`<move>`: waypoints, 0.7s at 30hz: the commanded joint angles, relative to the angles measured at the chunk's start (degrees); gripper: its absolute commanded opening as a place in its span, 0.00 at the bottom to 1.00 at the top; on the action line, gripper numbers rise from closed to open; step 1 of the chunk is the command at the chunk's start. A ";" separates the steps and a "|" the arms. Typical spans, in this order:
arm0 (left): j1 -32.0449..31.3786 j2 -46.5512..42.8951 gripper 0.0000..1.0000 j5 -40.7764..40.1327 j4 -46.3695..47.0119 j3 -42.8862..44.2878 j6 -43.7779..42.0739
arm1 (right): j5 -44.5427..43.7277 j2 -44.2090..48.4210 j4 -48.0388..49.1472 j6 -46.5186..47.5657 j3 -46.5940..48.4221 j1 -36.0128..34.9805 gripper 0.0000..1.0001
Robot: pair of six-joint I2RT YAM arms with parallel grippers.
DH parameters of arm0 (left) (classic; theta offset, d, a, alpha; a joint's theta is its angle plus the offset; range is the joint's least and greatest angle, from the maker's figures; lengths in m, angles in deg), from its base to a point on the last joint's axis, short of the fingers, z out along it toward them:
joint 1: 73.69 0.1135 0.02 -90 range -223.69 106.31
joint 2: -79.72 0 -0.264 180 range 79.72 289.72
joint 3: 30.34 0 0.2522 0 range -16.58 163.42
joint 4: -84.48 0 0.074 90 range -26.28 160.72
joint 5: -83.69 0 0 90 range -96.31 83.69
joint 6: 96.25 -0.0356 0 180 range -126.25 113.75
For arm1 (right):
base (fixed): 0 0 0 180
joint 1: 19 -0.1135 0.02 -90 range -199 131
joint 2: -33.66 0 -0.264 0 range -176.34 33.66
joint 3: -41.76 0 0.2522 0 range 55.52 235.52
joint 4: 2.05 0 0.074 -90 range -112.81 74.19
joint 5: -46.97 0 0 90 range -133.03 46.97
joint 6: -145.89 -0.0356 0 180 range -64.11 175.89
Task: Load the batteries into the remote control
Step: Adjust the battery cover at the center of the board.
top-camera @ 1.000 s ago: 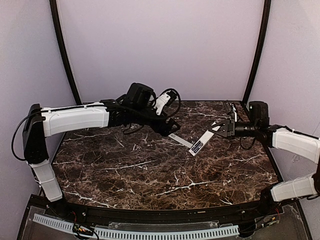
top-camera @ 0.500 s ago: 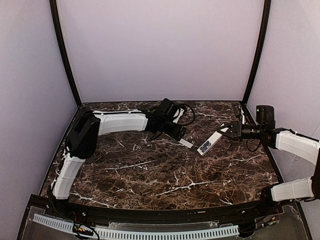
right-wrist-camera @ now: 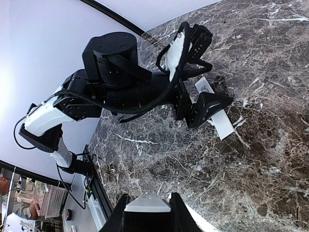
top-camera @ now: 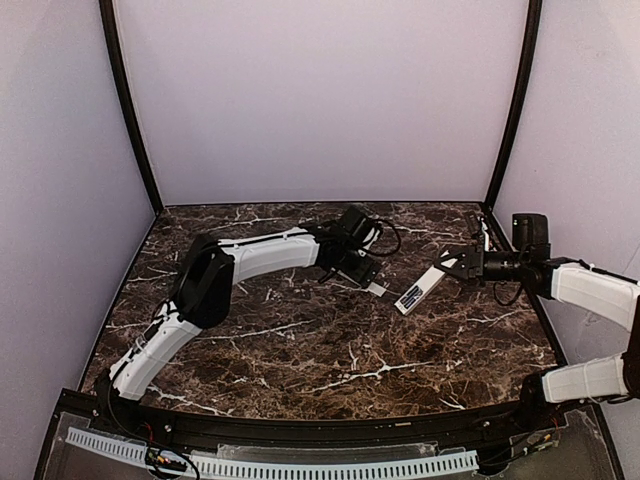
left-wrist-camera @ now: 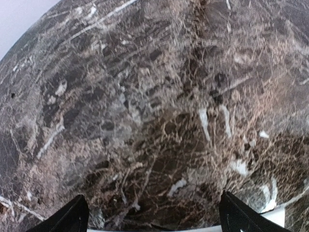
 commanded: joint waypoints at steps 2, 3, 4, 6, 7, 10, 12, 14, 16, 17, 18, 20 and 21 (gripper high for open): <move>-1.38 -2.17 0.89 3.50 -11.58 -0.52 -4.96 | 0.76 0.77 0.36 0.93 -0.04 0.46 0.00; -1.68 -3.07 0.86 3.97 -12.11 -3.28 -5.87 | 0.69 0.78 0.17 1.06 -0.03 0.46 0.00; -1.80 -5.31 0.84 5.55 -12.77 -4.89 -6.21 | 0.67 0.71 -0.03 1.17 0.00 0.46 0.00; -1.81 -8.93 0.80 7.36 -13.69 -10.02 -7.15 | 0.58 0.66 -0.36 1.37 0.02 0.45 0.00; -1.78 -11.24 0.78 8.10 -14.09 -13.19 -7.91 | 0.69 0.55 -0.52 1.47 0.00 0.46 0.00; -1.70 -14.85 0.75 10.31 -16.90 -18.02 -9.41 | 1.06 0.20 -0.59 1.48 -0.13 0.46 0.00; -1.69 -16.90 0.74 10.52 -19.45 -20.77 -10.40 | 1.43 0.08 -0.60 1.34 -0.27 0.34 0.00; -1.22 -18.95 0.73 10.54 -20.84 -24.03 -10.63 | 1.55 0.09 -0.60 1.38 -0.37 0.09 0.00; -0.46 -21.66 0.74 10.47 -19.73 -28.78 -10.13 | 1.42 -0.04 -0.60 1.45 -0.67 -0.50 0.00; -0.09 -23.56 0.74 10.35 -19.09 -32.34 -9.56 | 1.38 -0.20 -0.58 1.50 -0.81 -0.82 0.00; 0.73 -24.40 0.75 9.98 -17.75 -33.97 -9.20 | 1.26 -0.31 -0.60 1.54 -1.00 -1.20 0.00; 2.06 -26.43 0.76 9.67 -16.05 -37.57 -7.97 | 0.90 -0.82 -0.41 1.43 -1.30 -2.10 0.00; 2.48 -27.30 0.77 9.65 -14.95 -39.28 -7.41 | 0.73 -1.14 -0.03 1.20 -1.48 -2.51 0.00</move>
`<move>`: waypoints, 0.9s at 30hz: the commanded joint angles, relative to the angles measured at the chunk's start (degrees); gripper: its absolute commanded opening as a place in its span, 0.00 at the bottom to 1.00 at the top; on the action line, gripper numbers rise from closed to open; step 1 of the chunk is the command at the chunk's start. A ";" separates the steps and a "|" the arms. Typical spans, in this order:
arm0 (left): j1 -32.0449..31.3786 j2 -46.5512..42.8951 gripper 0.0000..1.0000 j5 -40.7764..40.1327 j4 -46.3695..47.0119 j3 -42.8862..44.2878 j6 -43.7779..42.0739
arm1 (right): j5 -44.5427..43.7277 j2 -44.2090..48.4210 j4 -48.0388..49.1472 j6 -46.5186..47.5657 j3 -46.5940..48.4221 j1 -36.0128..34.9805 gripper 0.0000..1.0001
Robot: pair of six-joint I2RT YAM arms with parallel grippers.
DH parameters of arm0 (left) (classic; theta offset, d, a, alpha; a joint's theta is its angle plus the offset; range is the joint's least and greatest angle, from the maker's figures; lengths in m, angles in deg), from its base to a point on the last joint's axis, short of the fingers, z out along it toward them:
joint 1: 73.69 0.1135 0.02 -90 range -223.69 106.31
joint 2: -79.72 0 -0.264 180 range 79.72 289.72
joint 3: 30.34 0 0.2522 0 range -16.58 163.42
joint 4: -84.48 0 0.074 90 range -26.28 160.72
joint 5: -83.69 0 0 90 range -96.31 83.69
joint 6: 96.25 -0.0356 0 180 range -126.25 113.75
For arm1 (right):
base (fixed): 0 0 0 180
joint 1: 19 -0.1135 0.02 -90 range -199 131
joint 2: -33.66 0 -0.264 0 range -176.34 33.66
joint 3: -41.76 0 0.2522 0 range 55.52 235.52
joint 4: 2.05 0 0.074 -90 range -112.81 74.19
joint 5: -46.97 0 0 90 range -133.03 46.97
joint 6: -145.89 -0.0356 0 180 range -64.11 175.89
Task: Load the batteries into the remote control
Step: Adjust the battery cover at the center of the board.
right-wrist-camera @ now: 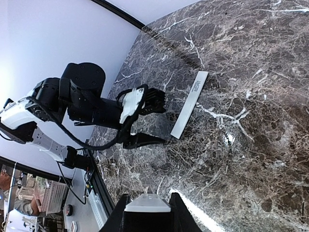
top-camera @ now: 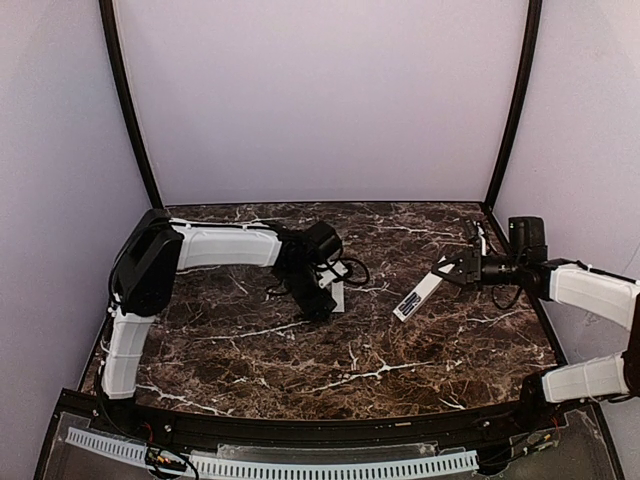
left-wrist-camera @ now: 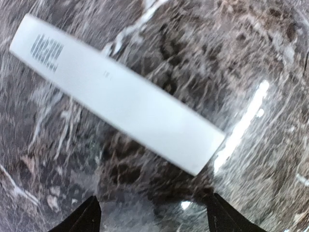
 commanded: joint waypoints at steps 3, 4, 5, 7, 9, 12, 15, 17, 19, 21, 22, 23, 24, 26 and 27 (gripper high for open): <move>4.81 -4.74 0.77 -0.04 1.48 -7.69 2.45 | -0.12 -1.96 2.25 -0.18 -1.11 -2.89 0.00; 5.22 -5.06 0.76 0.78 2.44 -7.93 2.70 | -0.43 -2.24 2.48 -0.21 -1.11 -3.31 0.00; 5.84 -5.31 0.75 2.11 3.07 -8.32 3.14 | -0.90 -2.73 2.63 -0.22 -1.05 -3.77 0.00; 6.07 -7.31 0.74 5.66 5.83 -9.56 3.55 | -1.41 -3.67 3.02 -0.18 -1.04 -4.38 0.00; 5.85 -9.33 0.78 8.70 10.27 -11.41 5.38 | -1.29 -4.98 3.70 -0.27 -1.06 -4.97 0.00; 4.63 -10.66 0.86 8.39 15.38 -11.53 6.84 | -1.32 -6.60 5.44 -1.03 -1.25 -6.54 0.00; 3.70 -9.47 0.91 7.94 17.53 -8.91 9.69 | -1.77 -8.27 7.84 -2.43 -1.31 -8.92 0.00; 3.17 -7.49 0.92 6.43 17.02 -6.22 10.13 | -2.35 -8.90 9.81 -3.51 -1.49 -10.04 0.00; 2.59 -5.43 0.94 4.17 16.37 -3.83 10.09 | -3.16 -9.33 10.93 -4.31 -1.47 -10.92 0.00; 2.07 -3.05 0.95 3.11 15.37 -1.17 10.20 | -3.89 -9.81 12.05 -5.10 -1.50 -11.76 0.00; 1.82 -2.16 0.95 2.38 14.15 0.88 10.13 | -4.33 -10.03 12.78 -5.56 -1.65 -12.21 0.00; 1.66 -0.26 0.95 0.25 12.44 2.08 10.15 | -4.74 -10.17 13.45 -6.09 -1.84 -12.67 0.00; 1.37 0.69 0.95 -0.45 11.45 4.49 10.12 | -5.30 -10.30 14.20 -6.52 -2.11 -13.11 0.00; 1.08 4.99 0.94 -1.91 7.79 8.62 10.25 | -6.05 -10.87 15.61 -7.62 -2.57 -13.83 0.00; 0.80 5.82 0.94 -3.22 6.02 9.54 10.21 | -6.16 -11.16 16.05 -7.91 -2.60 -14.16 0.00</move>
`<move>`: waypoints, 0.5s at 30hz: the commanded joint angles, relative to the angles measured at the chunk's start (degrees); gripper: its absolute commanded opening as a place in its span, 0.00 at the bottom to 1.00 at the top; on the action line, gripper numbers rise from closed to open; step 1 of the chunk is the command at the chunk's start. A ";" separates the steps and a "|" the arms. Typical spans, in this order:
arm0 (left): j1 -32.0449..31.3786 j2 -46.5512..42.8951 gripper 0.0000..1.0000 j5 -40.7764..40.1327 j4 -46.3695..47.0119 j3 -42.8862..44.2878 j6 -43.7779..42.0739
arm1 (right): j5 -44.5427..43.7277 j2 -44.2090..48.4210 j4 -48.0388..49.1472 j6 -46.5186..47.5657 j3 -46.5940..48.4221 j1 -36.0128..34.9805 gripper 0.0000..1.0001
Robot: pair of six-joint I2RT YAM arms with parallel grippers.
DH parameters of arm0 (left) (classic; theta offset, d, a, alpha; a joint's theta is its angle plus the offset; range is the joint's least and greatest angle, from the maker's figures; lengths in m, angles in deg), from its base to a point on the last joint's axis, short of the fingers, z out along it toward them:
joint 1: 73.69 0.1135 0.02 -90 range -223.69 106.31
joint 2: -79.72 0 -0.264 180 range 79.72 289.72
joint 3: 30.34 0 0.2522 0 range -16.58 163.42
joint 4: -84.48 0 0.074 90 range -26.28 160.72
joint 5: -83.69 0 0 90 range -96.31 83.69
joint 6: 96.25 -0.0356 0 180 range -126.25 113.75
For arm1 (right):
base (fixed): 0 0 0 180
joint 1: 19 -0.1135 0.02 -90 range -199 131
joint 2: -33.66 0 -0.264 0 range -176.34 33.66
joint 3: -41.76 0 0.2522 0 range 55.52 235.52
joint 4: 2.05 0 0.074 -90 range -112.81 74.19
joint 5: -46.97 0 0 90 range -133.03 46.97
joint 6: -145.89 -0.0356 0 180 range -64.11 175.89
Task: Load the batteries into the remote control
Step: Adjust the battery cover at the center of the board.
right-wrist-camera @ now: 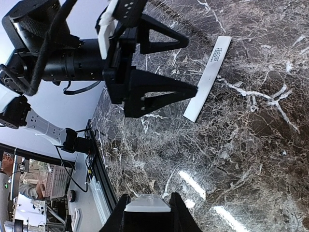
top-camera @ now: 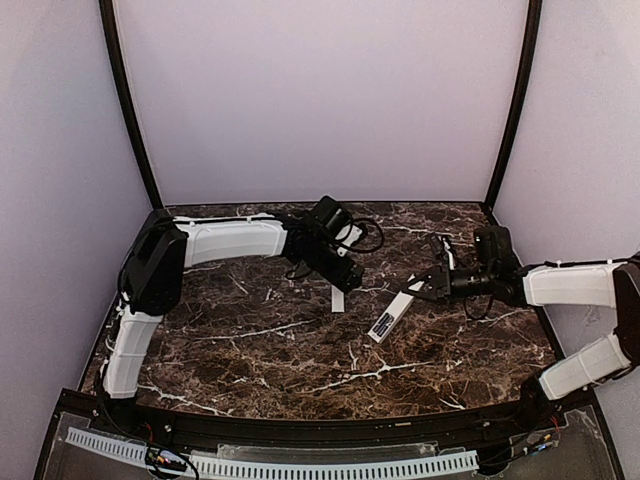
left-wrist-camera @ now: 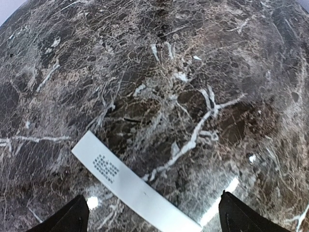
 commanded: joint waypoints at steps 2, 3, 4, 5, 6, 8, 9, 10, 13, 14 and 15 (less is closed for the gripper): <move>-0.95 6.48 0.93 -6.08 -9.12 5.42 0.91 | -2.07 -1.53 5.77 -2.94 -1.26 -1.93 0.00; -0.97 6.81 0.92 -6.26 -9.32 5.58 1.24 | -2.22 -1.53 5.89 -3.09 -1.27 -2.08 0.00; -0.92 6.97 0.91 -6.45 -9.78 5.64 1.27 | -2.27 -1.40 5.90 -3.06 -1.23 -2.14 0.00; -0.96 7.20 0.90 -6.58 -10.05 5.68 1.33 | -2.39 -1.27 5.91 -3.10 -1.25 -2.25 0.00; -0.92 7.25 0.87 -6.79 -10.80 5.64 1.45 | -2.51 -1.12 5.90 -3.14 -1.33 -2.35 0.00; -0.82 7.52 0.79 -6.80 -12.15 5.37 1.79 | -2.49 -1.06 5.91 -3.21 -1.56 -2.47 0.00; -0.77 7.51 0.77 -6.71 -12.64 4.69 2.25 | -2.57 -0.99 5.80 -3.16 -1.62 -2.69 0.00; -0.39 7.45 0.69 -6.31 -13.47 4.18 2.61 | -2.68 -0.93 5.82 -3.17 -1.74 -2.71 0.00; 0.60 5.28 0.49 -3.93 -13.54 -1.12 2.96 | -2.67 -0.86 5.82 -3.20 -1.92 -2.92 0.00; 1.03 4.53 0.46 -3.14 -12.66 -4.43 2.70 | -2.74 -0.81 5.96 -3.34 -2.05 -3.09 0.00; 1.25 2.77 0.41 -2.59 -11.80 -6.05 1.98 | -2.99 -0.83 6.25 -3.47 -2.27 -3.24 0.00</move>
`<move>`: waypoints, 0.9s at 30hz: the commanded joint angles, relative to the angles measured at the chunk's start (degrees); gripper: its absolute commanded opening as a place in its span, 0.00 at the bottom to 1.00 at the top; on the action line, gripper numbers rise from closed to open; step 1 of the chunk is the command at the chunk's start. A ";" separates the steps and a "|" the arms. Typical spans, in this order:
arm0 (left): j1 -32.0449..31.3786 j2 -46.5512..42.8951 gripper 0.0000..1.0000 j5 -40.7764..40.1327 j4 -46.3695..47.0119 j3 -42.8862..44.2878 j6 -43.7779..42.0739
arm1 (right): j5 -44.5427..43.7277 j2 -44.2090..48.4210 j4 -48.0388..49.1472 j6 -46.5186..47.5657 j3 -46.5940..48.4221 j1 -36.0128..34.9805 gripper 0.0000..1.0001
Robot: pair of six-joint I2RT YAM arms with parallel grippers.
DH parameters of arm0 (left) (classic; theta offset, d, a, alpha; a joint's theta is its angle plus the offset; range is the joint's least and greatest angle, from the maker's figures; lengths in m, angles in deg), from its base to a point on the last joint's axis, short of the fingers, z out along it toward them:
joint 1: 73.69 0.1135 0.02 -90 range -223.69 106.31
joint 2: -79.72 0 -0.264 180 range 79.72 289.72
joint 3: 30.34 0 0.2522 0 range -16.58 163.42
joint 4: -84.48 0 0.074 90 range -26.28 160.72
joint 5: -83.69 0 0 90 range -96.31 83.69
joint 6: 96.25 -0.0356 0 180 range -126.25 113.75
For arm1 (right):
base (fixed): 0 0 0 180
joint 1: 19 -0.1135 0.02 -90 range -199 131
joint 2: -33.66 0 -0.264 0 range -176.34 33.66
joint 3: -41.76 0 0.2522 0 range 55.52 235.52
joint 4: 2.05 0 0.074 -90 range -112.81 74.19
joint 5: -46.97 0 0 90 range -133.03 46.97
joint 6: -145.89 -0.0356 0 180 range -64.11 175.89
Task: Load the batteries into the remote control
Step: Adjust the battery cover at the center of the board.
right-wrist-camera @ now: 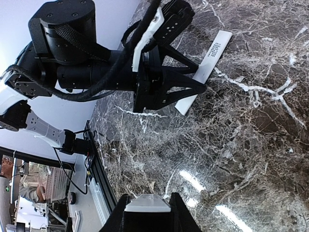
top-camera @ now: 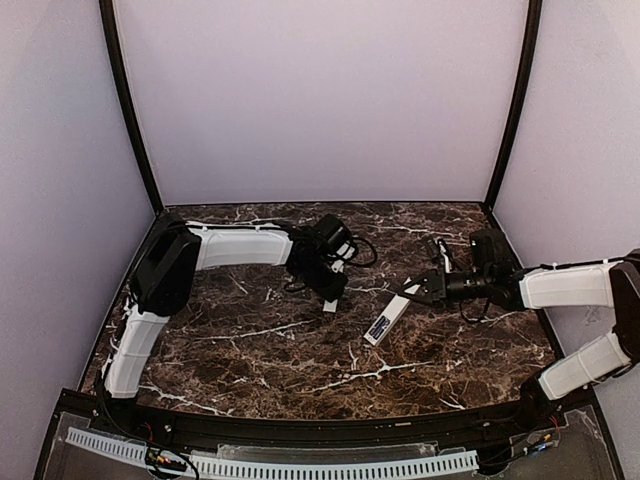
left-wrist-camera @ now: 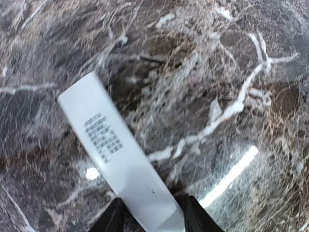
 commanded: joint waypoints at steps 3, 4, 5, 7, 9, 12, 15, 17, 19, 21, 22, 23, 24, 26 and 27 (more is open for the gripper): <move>2.66 -7.93 0.36 3.18 -3.81 -16.21 -4.09 | -0.89 -0.71 4.68 -1.78 -1.51 -1.91 0.00; 2.84 -8.79 0.35 5.04 -3.61 -17.49 -5.22 | -0.86 -1.37 5.51 -2.36 -1.58 -2.42 0.00; 3.16 -10.44 0.34 5.87 -3.57 -20.01 -7.59 | -0.94 -1.96 6.38 -2.76 -1.63 -2.89 0.00; 3.53 -12.71 0.33 7.38 -3.78 -23.57 -10.59 | -1.26 -3.33 8.31 -3.87 -1.67 -4.12 0.00; 3.91 -14.38 0.32 8.31 -4.11 -26.24 -12.99 | -1.66 -4.83 10.14 -4.84 -1.46 -5.41 0.00; 4.31 -15.19 0.31 9.76 -4.89 -28.03 -16.05 | -2.37 -7.38 13.48 -6.63 -1.50 -7.70 0.00; 4.97 -15.76 0.30 9.77 -5.24 -28.59 -17.98 | -3.24 -9.72 17.15 -8.65 -1.53 -9.46 0.00; 5.49 -16.86 0.28 10.81 -5.27 -28.94 -19.14 | -3.80 -10.94 19.23 -9.72 -1.46 -10.17 0.00; 5.87 -18.34 0.27 11.60 -5.81 -29.99 -21.16 | -4.46 -12.04 20.40 -10.43 -1.11 -11.04 0.00; 5.92 -19.84 0.27 12.62 -6.64 -31.48 -24.19 | -5.43 -13.48 22.21 -11.65 -0.84 -11.88 0.00; 5.97 -20.46 0.27 12.95 -6.89 -32.06 -24.99 | -5.77 -14.28 23.34 -12.15 -0.91 -12.43 0.00; 5.95 -20.68 0.28 13.38 -7.45 -32.27 -26.37 | -6.00 -15.11 24.58 -13.14 -0.92 -12.91 0.00; 5.93 -21.13 0.29 13.46 -7.70 -32.54 -27.66 | -6.21 -16.00 25.71 -13.87 -0.88 -13.25 0.00; 5.88 -21.58 0.32 14.03 -8.78 -32.69 -29.52 | -6.54 -17.38 27.95 -15.13 -1.02 -13.82 0.00; 5.86 -21.81 0.34 14.72 -9.60 -32.68 -29.93 | -6.61 -18.04 28.67 -15.63 -0.99 -14.02 0.00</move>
